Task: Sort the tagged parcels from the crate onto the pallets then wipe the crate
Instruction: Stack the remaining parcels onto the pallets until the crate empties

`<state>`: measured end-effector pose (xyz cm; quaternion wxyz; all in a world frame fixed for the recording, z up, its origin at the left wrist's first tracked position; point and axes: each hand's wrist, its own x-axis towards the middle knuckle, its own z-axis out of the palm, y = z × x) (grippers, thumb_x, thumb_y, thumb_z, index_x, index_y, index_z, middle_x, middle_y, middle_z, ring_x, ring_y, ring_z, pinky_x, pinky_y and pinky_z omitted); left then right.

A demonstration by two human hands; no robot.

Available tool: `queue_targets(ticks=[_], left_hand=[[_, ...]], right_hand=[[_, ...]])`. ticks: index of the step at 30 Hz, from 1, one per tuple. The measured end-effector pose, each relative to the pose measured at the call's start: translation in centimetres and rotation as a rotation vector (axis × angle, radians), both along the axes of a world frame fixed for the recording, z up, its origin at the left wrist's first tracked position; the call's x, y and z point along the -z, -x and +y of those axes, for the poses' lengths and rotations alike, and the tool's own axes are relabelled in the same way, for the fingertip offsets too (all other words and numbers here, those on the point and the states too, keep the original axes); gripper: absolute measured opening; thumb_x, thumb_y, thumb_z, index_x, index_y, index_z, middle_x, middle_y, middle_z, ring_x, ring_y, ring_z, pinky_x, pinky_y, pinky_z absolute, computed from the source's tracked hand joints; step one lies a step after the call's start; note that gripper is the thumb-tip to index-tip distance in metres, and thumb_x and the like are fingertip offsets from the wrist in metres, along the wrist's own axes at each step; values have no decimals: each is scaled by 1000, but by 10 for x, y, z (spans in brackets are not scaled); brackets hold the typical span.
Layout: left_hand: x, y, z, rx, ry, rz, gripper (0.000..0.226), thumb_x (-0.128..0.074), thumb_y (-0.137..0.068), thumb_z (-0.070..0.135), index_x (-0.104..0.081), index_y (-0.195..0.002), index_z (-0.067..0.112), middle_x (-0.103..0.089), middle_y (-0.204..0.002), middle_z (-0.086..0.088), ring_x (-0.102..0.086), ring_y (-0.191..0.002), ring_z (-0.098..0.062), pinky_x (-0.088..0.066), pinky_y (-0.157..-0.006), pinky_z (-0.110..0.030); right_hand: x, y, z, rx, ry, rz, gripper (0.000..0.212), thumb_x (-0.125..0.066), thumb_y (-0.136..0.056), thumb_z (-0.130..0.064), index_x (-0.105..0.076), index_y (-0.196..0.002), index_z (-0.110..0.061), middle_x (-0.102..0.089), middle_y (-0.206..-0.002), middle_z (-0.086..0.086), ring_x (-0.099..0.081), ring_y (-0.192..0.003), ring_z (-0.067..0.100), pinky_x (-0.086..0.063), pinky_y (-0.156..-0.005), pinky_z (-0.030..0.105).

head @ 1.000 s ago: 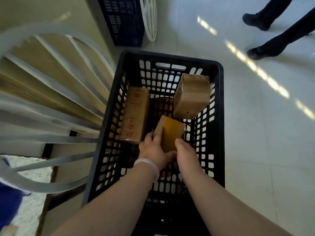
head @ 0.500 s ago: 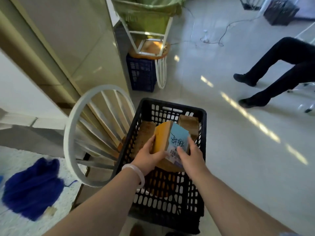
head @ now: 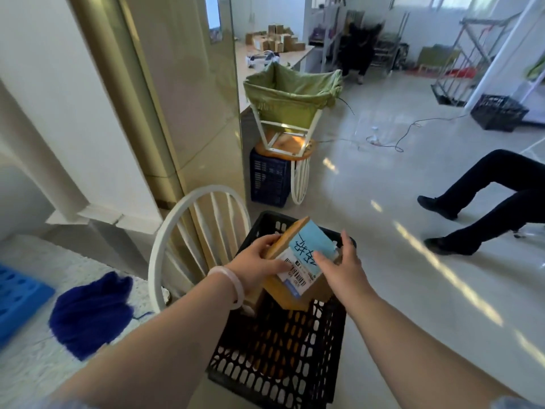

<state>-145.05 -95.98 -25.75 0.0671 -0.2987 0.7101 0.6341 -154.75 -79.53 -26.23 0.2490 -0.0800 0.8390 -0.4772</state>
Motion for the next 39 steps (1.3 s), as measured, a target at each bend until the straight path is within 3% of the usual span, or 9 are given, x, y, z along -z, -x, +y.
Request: queue_targets(ticks=[3,6,11,15,18,21,25,30,39], left_hand=[[-10,-3,-3,5,-55,26,72,-80,-78,19,-47,-138,40,-70,-116,0,-73,-96,-20,-57,-92,-43],[-16,-6,1,-146,-57,132,68,-80,-80,15,-51,-138,37,-69,-117,-2,-74,-91,-17,-59,-85,-37],[-12,-7,26,-301,115,204,104,-87,-72,29,-22,-153,41,-37,-146,2,-59,-117,-18,-58,-85,-31],[-19,-13,23,-304,24,171,98,-85,-75,15,-26,-149,38,-55,-136,-4,-71,-93,-17,-61,-70,-30],[-30,-17,11,-235,-26,87,79,-83,-77,14,-38,-138,36,-70,-112,-5,-74,-89,-21,-61,-80,-44],[-33,-17,8,-237,34,107,79,-82,-78,16,-38,-140,38,-68,-115,0,-73,-93,-20,-59,-86,-44],[-29,-19,16,-395,90,185,92,-81,-78,36,-26,-150,42,-41,-151,3,-56,-123,-20,-48,-104,-47],[-19,-23,28,-469,-2,173,72,-77,-82,39,-38,-143,43,-59,-113,14,-59,-101,-12,-53,-96,-48],[-24,-41,2,-337,-31,131,66,-77,-82,21,-46,-137,41,-68,-118,2,-67,-107,-20,-57,-90,-47]], right_hand=[[-3,9,7,-33,20,-57,69,-61,-89,-53,-25,-147,-43,-57,-131,3,-62,-110,23,-51,-97,51],[2,12,10,15,106,-118,56,-65,-87,-50,-45,-136,-32,-69,-106,-3,-68,-96,18,-57,-87,47],[2,9,4,136,230,-241,41,-67,-91,-35,-49,-127,-25,-71,-102,4,-70,-94,21,-61,-78,42],[-6,10,8,48,138,-244,45,-62,-93,-42,-45,-131,-26,-71,-101,2,-67,-93,17,-56,-67,33],[-5,14,13,16,163,-340,46,-54,-95,-51,-43,-136,-34,-69,-106,3,-63,-101,23,-48,-82,40],[2,11,11,-13,224,-495,45,-55,-93,-55,-50,-132,-34,-70,-112,6,-59,-113,32,-43,-103,55],[6,7,3,43,312,-505,51,-55,-91,-58,-47,-135,-35,-63,-121,7,-58,-115,32,-48,-98,58],[-1,-1,-4,19,243,-510,57,-56,-90,-58,-34,-139,-40,-53,-128,8,-57,-112,39,-46,-96,62],[-9,10,-3,-151,226,-295,50,-58,-94,-45,-39,-141,-43,-70,-108,2,-63,-108,23,-48,-100,52]])
